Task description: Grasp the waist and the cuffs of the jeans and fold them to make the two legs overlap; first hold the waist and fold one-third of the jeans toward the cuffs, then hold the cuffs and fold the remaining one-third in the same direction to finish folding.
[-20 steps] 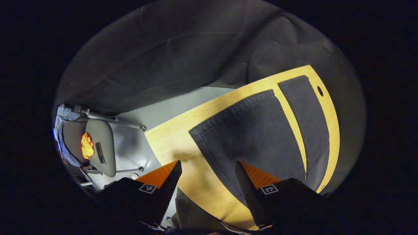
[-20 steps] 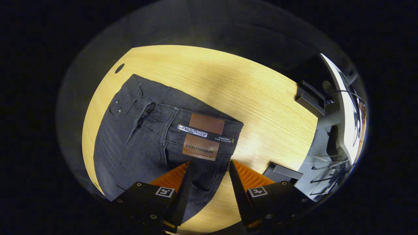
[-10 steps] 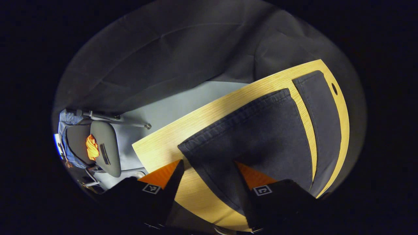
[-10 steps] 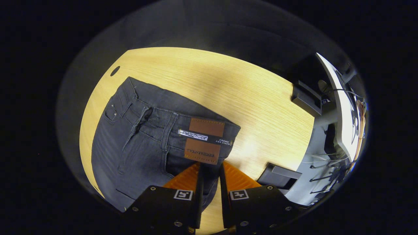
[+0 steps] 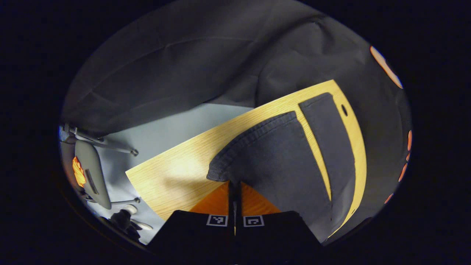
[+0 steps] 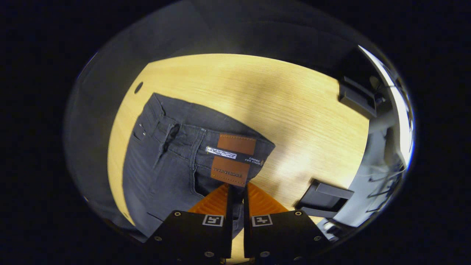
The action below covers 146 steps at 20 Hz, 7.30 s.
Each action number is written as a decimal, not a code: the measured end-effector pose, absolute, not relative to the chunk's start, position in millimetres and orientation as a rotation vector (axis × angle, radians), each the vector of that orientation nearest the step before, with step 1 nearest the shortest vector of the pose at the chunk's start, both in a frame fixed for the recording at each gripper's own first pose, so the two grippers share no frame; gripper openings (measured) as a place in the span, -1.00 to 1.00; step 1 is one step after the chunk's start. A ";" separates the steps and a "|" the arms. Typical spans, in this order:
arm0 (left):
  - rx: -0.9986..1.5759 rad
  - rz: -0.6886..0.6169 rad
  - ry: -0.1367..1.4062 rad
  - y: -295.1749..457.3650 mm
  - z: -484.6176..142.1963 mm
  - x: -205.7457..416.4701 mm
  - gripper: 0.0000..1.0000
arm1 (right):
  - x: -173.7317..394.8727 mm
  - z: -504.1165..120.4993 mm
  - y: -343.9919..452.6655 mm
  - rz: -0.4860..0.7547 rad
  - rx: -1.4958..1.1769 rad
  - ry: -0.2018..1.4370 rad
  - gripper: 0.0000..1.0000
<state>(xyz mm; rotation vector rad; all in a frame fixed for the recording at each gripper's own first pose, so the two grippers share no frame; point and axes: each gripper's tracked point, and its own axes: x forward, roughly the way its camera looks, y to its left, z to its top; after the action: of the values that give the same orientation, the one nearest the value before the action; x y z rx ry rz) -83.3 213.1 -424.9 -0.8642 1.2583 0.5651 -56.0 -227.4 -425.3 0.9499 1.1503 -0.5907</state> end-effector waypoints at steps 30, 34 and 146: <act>-0.809 0.300 0.977 183.7 -318.9 122.0 -0.98 | 85.6 -307.0 -206.4 -0.320 1.137 0.811 -0.75; -0.796 0.302 0.995 186.2 -328.5 141.2 -0.99 | 120.0 -299.3 -197.1 -0.282 1.132 0.812 -0.75; -0.077 -0.020 0.280 85.0 -99.2 88.2 0.95 | 123.3 -229.6 9.6 0.003 0.231 0.518 -0.47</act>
<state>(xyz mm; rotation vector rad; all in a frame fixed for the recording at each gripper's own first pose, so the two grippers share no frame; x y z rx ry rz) 88.2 85.0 -99.2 -0.0769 0.2802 -0.0204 123.3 9.6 -229.6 0.2310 0.5182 0.0026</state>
